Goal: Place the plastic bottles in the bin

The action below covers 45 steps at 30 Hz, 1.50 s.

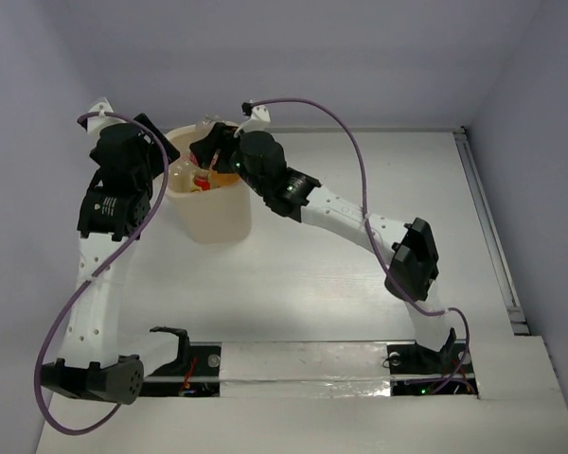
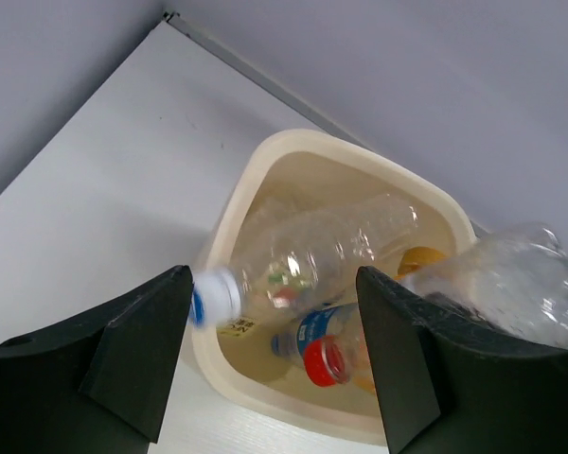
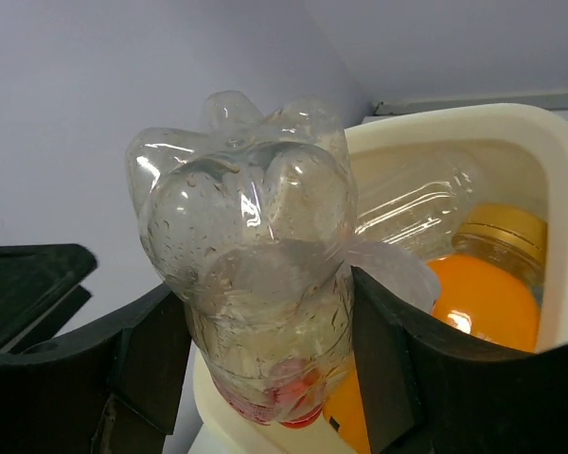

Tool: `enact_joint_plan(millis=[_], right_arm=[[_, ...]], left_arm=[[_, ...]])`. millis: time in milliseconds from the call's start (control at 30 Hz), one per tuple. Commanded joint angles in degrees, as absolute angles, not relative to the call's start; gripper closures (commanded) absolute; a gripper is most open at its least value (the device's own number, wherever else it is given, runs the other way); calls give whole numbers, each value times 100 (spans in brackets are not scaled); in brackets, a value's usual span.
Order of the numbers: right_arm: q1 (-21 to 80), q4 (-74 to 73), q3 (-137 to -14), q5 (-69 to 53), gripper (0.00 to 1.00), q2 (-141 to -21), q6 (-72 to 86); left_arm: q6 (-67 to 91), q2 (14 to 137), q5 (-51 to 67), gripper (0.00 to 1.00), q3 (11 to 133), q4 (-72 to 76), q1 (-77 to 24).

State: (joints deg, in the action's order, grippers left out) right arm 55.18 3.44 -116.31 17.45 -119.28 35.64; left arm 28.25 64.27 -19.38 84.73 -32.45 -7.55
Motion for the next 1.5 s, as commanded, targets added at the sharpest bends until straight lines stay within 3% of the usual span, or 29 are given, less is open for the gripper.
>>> enact_joint_plan(millis=[0,67,300,800,867,900,933,967,1033,1067,1100,1200,1300,1333,1367,1433,1467], right_arm=[[5555,413,-11418,2241,37,-11558,3577],[5555,500,-11286,2163,26,-11453,3534],[5678,212,-11268,1592,0,-11285,3015],[5739,-325,-10601,1810,0,-9731,2417],[5739,-325,-10302,1881,7,-9169,2365],[5739,-308,-9935,1881,16,-8949,2329],[5739,-308,-9723,1890,47,-8443,2286],[5739,-325,-9486,1907,68,-8159,2242],[5739,-404,-8759,2003,94,-7222,2198],[5739,-552,-8519,2047,95,-6885,2189],[5739,-667,-8273,2135,95,-6543,2171],[5739,-1351,-7438,2609,94,-5154,2285],[5739,-2195,-6822,3145,75,-3940,2662],[5739,-2397,-6725,3233,41,-3685,2776],[5739,-2765,-6558,3347,22,-3465,3004],[5739,-3092,-6434,3471,0,-2963,3294],[5739,-3381,-6373,3515,0,-2849,3365]], left_arm=[[3067,6442,-1320,33,8237,-2795,-371],[3164,6451,-819,34,8095,-2751,17],[3067,6179,-879,31,7744,-2628,18],[3129,5757,-774,24,8894,-2980,-114],[3173,5704,-590,23,8999,-2971,-114],[3208,5643,-537,22,9131,-2979,-114],[3225,5608,-493,21,9210,-2997,-166],[3243,5555,-423,21,9281,-3014,-167],[3296,5520,-300,19,9518,-3120,-167],[3322,5459,-229,19,9579,-3146,-167],[3322,5415,-115,1,9632,-3155,-167],[3366,5195,298,1,9598,-3216,-167],[3375,4765,588,1,9301,-3173,-229],[3349,4668,667,1,9238,-3173,-289],[3323,4519,738,1,9194,-3225,-290],[3305,4430,747,1,9193,-3480,-290],[3287,4395,738,1,9202,-3559,-290]])
